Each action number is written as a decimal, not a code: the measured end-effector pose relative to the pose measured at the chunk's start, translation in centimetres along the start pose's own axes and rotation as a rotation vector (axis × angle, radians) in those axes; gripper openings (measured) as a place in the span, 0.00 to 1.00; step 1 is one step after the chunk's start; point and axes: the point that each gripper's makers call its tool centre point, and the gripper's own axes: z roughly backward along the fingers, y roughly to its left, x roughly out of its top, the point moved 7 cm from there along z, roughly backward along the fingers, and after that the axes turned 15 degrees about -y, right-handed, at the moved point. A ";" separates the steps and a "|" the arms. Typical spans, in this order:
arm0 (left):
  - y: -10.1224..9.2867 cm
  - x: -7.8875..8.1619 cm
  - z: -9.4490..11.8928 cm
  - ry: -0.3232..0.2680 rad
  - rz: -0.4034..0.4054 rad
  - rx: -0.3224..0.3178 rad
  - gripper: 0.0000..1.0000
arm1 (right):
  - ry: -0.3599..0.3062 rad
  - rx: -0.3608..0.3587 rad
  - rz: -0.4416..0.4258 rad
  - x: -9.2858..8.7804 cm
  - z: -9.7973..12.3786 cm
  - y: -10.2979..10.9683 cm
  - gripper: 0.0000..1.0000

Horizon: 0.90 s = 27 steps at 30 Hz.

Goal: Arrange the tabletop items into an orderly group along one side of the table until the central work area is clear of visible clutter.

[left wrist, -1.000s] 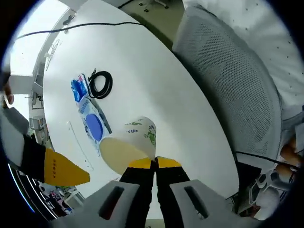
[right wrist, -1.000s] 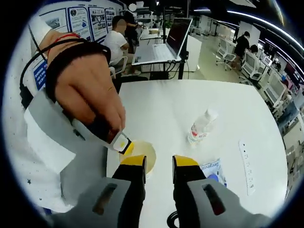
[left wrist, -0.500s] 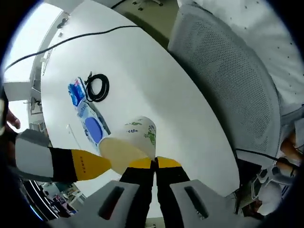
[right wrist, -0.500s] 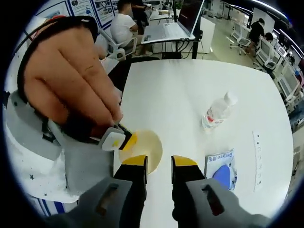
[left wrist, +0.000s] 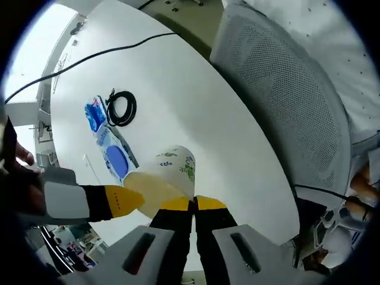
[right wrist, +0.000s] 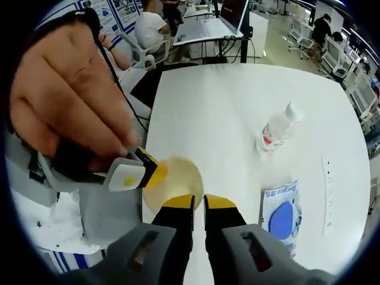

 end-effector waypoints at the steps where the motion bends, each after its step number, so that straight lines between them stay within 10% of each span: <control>1: 0.0 0.0 0.0 -0.003 0.002 -0.001 0.00 | 0.004 0.000 -0.003 0.0 -0.1 0.0 0.02; 27: -1.0 -0.5 -0.4 -0.065 0.084 0.086 0.12 | 0.007 -0.002 -0.042 -0.4 -0.5 -0.2 0.00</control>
